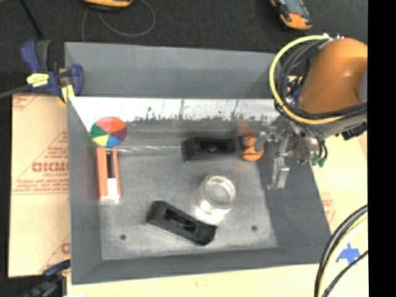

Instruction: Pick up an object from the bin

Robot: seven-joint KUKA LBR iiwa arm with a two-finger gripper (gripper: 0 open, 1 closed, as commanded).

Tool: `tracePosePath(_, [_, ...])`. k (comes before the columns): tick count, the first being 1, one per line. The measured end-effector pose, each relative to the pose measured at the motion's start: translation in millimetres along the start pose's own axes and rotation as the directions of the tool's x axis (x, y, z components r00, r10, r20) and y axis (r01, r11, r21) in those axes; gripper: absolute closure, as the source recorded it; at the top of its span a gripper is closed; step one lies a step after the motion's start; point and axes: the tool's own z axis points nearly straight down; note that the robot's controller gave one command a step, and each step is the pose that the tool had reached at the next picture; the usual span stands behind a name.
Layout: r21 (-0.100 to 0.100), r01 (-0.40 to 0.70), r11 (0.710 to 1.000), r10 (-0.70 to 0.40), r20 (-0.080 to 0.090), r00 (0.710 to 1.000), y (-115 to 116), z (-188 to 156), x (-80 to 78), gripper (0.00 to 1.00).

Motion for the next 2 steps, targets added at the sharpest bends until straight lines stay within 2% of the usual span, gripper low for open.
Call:
tracePosePath(1, [0.001,0.002,1.0,-0.002,0.008,1.0,0.5,-4.9,-1.3,0.0])
tracePosePath(2, [0.003,0.05,0.999,-0.05,0.015,0.999,25.6,42.4,-11.3,0.0])
